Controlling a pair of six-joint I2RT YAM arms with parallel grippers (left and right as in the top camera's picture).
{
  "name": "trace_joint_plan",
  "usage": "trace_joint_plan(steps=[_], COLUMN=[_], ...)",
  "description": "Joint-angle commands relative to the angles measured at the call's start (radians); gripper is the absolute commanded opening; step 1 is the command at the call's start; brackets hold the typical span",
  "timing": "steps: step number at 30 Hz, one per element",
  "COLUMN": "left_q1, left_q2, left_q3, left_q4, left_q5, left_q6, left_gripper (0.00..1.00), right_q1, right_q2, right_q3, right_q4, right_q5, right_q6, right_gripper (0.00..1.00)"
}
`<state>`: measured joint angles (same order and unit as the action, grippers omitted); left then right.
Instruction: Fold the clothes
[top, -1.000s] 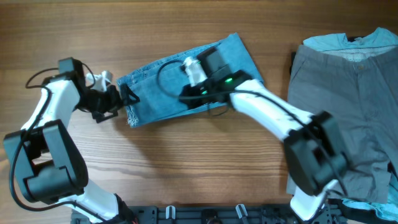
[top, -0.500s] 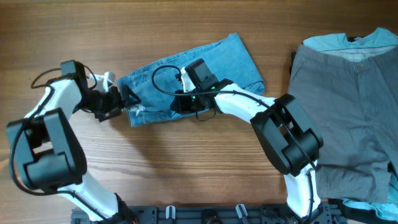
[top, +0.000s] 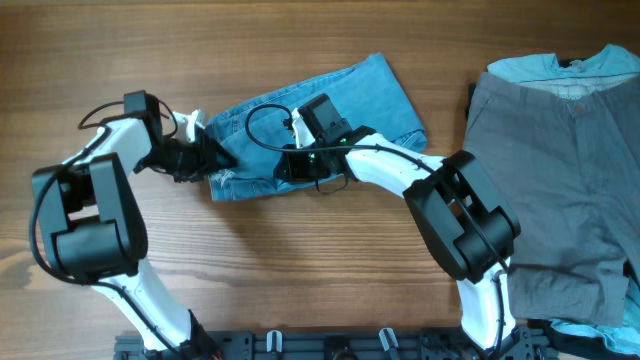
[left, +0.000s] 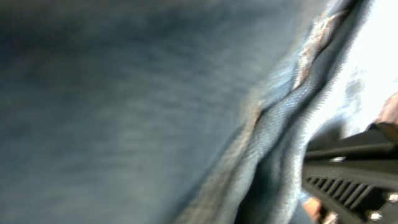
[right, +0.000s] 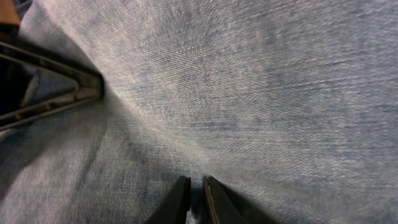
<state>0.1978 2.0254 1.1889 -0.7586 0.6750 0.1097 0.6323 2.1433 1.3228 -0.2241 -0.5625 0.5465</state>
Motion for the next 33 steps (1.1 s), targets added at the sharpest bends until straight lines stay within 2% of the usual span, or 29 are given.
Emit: trace_joint_plan(steps=[1,5,9,12,15,17,22,27,29,30,33], left_q1=[0.056,0.170,0.265,0.269,0.229,0.169,0.036,0.011,0.024,0.028,0.016], left_q2=[0.087,0.050,-0.015,-0.053,-0.063,-0.063,-0.056,-0.056,-0.056,-0.056,-0.056], left_q3=[-0.028,0.121,0.377,0.599,0.772,0.866,0.879,0.880,0.880,0.879,0.864], left_q4=[-0.098,-0.325,-0.592,-0.760,-0.850,-0.873,-0.780,-0.819,-0.853,-0.863,-0.869], left_q5=[-0.134,-0.150,-0.209,-0.283,-0.334,-0.373,-0.384,-0.451,-0.460,-0.460,-0.456], left_q6=[0.006,0.007,0.007,0.007,0.011,0.010,-0.047,-0.066,-0.066,-0.066,-0.070], left_gripper=[0.04,0.04,0.04,0.04,0.04,0.04,0.04,0.04,0.04,0.04,0.04], right_q1=[-0.005,-0.014,-0.045,-0.083,-0.116,-0.130,-0.142,-0.142,-0.141,-0.135,-0.130], right_q2=[0.048,-0.061,-0.276,-0.420,-0.479,-0.479,-0.465,-0.463,-0.454,-0.434,-0.369], right_q3=[-0.018,-0.018,-0.018,-0.018,-0.018,-0.018,-0.018,-0.018,-0.018,-0.018,-0.018], right_q4=[-0.030,-0.063,-0.175,-0.215,-0.218,-0.222,-0.241,-0.233,-0.183,-0.123,-0.014], right_q5=[0.025,0.018,0.179,0.258,0.271,0.274,0.309,0.338,0.322,0.307,0.307], right_q6=[0.003,-0.064,-0.144,-0.185,-0.183,-0.183,-0.206,-0.213,-0.245,-0.269,-0.280], right_gripper=[0.13,0.13,0.13,0.14,0.14,0.14,0.14,0.14,0.12,0.07,0.06])
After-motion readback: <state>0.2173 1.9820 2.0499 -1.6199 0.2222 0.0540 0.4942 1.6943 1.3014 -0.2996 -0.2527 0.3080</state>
